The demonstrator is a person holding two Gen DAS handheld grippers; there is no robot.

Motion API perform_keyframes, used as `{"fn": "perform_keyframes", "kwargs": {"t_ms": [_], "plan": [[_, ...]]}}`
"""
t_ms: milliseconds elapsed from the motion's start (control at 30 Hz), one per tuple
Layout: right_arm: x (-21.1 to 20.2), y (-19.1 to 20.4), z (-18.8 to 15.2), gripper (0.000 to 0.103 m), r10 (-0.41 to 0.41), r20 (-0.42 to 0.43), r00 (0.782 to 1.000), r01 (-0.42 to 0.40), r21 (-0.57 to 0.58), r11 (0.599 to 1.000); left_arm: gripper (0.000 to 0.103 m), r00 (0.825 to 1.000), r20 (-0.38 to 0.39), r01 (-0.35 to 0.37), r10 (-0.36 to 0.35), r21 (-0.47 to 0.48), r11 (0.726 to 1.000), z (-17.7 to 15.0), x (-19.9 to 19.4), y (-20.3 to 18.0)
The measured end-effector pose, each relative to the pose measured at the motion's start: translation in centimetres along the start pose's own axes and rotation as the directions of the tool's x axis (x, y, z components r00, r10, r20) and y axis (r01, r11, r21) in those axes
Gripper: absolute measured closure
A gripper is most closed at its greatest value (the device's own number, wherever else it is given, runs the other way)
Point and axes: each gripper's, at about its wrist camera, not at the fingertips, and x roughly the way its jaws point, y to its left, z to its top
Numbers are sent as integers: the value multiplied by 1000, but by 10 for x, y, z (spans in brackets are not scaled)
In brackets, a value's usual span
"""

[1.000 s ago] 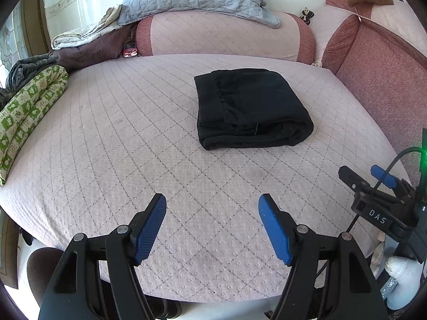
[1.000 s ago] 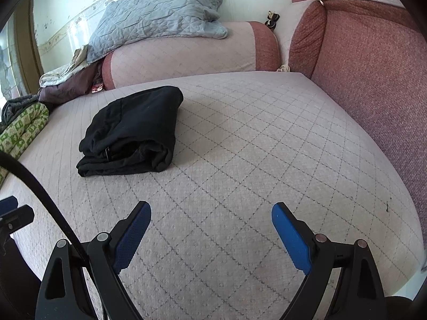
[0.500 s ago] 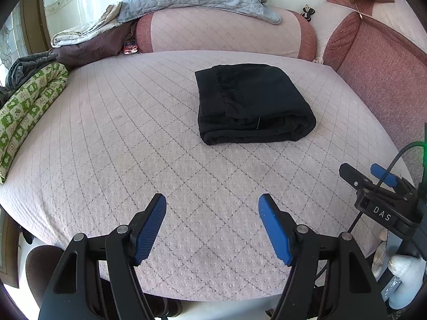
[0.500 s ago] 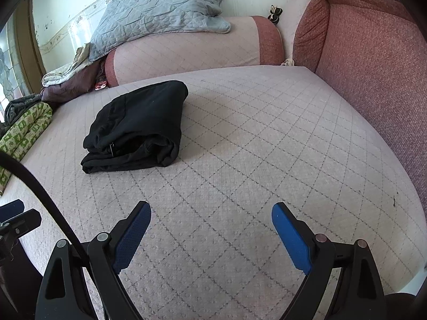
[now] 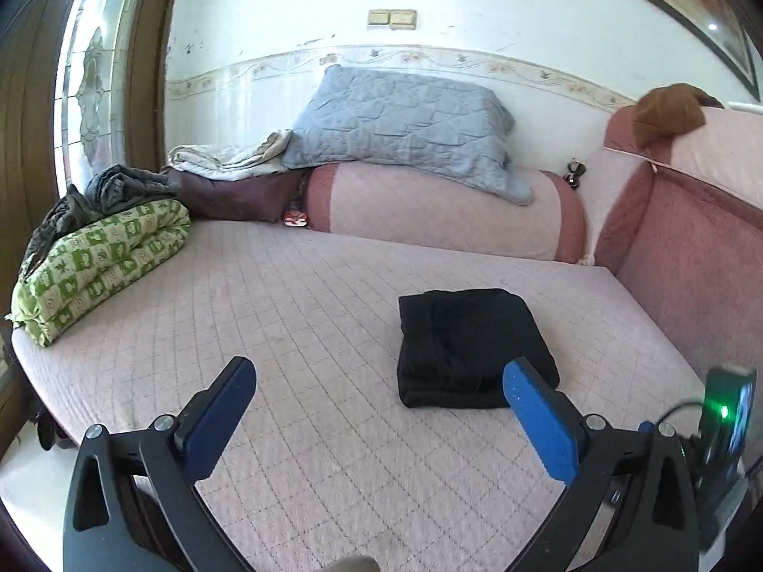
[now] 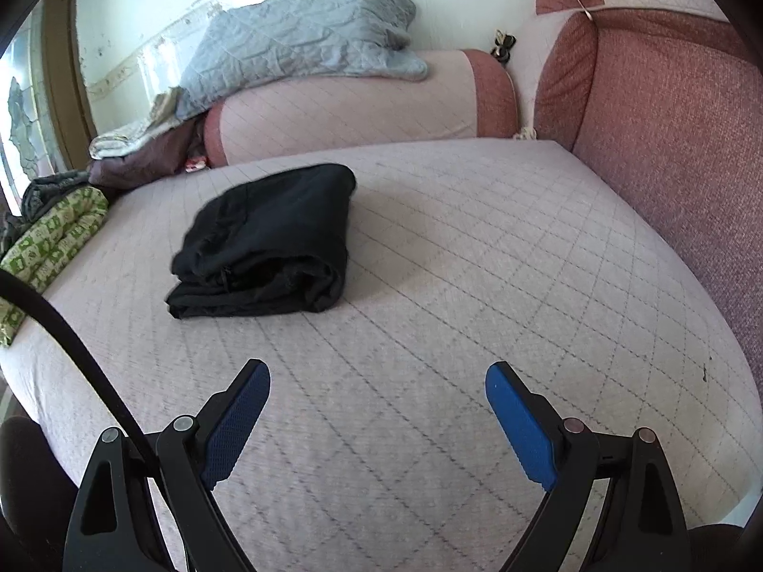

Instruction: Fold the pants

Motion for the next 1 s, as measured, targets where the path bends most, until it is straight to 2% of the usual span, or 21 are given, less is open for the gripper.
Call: {"fn": "perform_keyframes", "kwargs": {"t_ms": [100, 233, 467, 833, 1000], "plan": [[-4, 7, 0, 8, 13, 17, 1000, -13, -8, 1000, 0, 999, -45, 2, 0, 32, 999, 11, 9, -7], [-2, 15, -3, 8, 28, 8, 1000, -27, -24, 999, 0, 998, -63, 15, -11, 65, 998, 12, 17, -17], [4, 15, -6, 8, 43, -20, 999, -44, -13, 999, 0, 973, -230, 45, -11, 145, 988, -19, 47, -35], [12, 20, -10, 8, 47, -55, 997, -49, -32, 998, 0, 936, -352, 25, 13, 103, 994, -36, 74, -17], [13, 24, -13, 8, 52, -61, 997, -55, -48, 997, 0, 924, -382, 26, 14, 101, 995, -41, 82, -13]]}}
